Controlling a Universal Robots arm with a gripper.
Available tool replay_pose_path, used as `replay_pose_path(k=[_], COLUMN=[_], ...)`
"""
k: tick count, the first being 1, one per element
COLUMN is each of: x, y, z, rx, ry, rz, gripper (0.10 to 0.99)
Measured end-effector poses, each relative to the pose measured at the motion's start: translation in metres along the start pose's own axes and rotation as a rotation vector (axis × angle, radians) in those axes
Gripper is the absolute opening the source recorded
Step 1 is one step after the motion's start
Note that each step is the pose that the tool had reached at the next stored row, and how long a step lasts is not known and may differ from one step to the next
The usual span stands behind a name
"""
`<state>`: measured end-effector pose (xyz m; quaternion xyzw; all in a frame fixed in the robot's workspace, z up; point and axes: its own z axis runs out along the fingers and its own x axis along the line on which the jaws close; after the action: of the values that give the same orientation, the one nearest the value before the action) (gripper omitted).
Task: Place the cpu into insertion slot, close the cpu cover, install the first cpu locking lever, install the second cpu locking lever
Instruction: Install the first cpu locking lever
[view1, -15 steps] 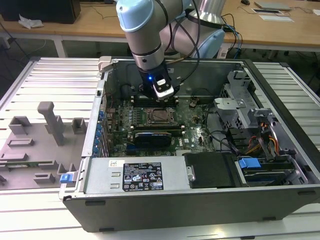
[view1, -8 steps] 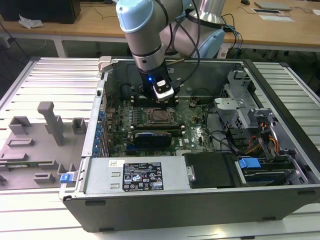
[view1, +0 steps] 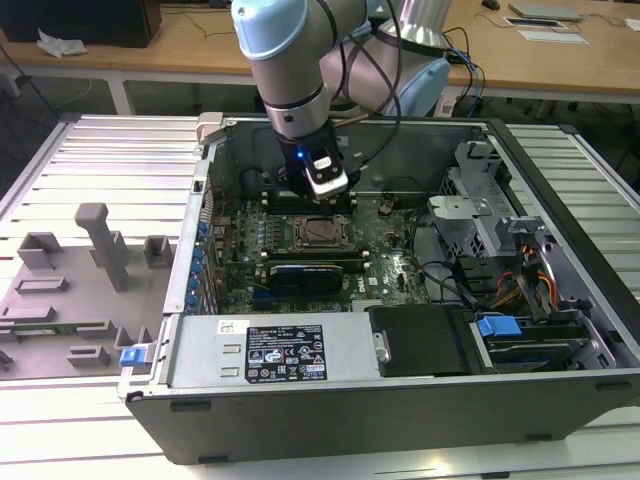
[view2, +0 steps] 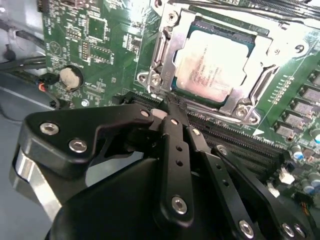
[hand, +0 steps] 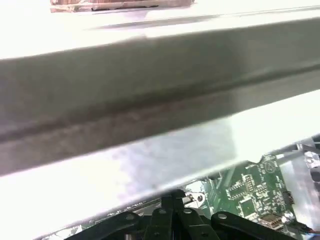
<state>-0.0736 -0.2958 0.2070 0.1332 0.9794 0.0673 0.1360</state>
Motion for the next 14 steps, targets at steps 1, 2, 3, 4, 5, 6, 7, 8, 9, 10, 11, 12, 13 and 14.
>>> replay_pose_path(k=[1,2,3,4,5,6,7,8,9,10,11,12,13,14], x=[-0.0012,-0.0021,-0.0031,-0.0039,-0.0043,-0.0044,-0.0044,-0.0044,-0.0044,-0.0049,-0.0061,-0.0072,-0.0083,-0.0096], y=[0.0008,0.0014,0.0020,0.0025,0.0027,0.0027,0.0027,0.0027,0.0027,0.0028,0.0031,0.0034,0.0036,0.0040], z=[-0.0043,-0.0072,-0.0102,-0.0127,-0.0135,-0.0134,-0.0135,-0.0135,-0.0135,-0.0133,-0.0128,-0.0123,-0.0119,-0.0114], rx=[0.001,0.002,0.003,0.003,0.003,0.003,0.004,0.004,0.004,0.009,0.017,0.026,0.034,0.045], ry=[-0.0007,-0.0012,-0.0016,-0.0018,-0.0020,-0.0023,-0.0023,-0.0023,-0.0022,0.0124,0.0419,0.0704,0.0990,0.1349], rz=[0.004,0.006,0.008,0.010,0.011,0.012,0.012,0.011,0.011,0.013,0.016,0.019,0.021,0.025], gripper=[0.106,0.106,0.106,0.106,0.106,0.106,0.106,0.106,0.106,0.106,0.106,0.106,0.106,0.106])
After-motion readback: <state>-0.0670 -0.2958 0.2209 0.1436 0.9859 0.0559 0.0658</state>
